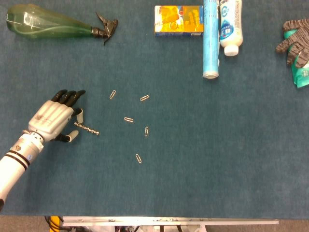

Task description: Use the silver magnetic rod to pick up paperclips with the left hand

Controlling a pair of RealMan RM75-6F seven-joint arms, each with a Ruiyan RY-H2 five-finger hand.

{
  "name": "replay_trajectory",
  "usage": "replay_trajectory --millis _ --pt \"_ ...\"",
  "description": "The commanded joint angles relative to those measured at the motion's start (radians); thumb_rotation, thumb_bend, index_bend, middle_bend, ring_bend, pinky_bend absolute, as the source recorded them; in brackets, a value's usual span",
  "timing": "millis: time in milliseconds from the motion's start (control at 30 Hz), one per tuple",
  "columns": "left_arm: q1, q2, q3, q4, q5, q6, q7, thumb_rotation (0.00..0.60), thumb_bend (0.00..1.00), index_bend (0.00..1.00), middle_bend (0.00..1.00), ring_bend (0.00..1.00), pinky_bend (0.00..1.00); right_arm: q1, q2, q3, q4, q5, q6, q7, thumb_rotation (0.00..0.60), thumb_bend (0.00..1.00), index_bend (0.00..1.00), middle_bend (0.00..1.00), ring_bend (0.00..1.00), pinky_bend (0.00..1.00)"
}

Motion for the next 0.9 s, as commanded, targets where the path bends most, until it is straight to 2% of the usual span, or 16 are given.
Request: replay_trajectory --millis 33,900 --pt "0.002 -0.008 -0.001 0.005 -0.005 0.005 -0.005 0.6 0.32 0.43 0.0 0.0 0.0 0.0 0.0 -0.001 0.001 0.001 -0.001 0.0 0.6 0.11 0.42 0.26 0.24 0.41" --pt "0.01 -0.08 -0.002 0.072 -0.038 0.015 -0.027 0.6 0.32 0.44 0.0 0.0 0.0 -0.003 -0.003 -0.003 0.014 0.001 -0.002 0.021 0.6 0.11 0.42 0.26 0.24 0.41"
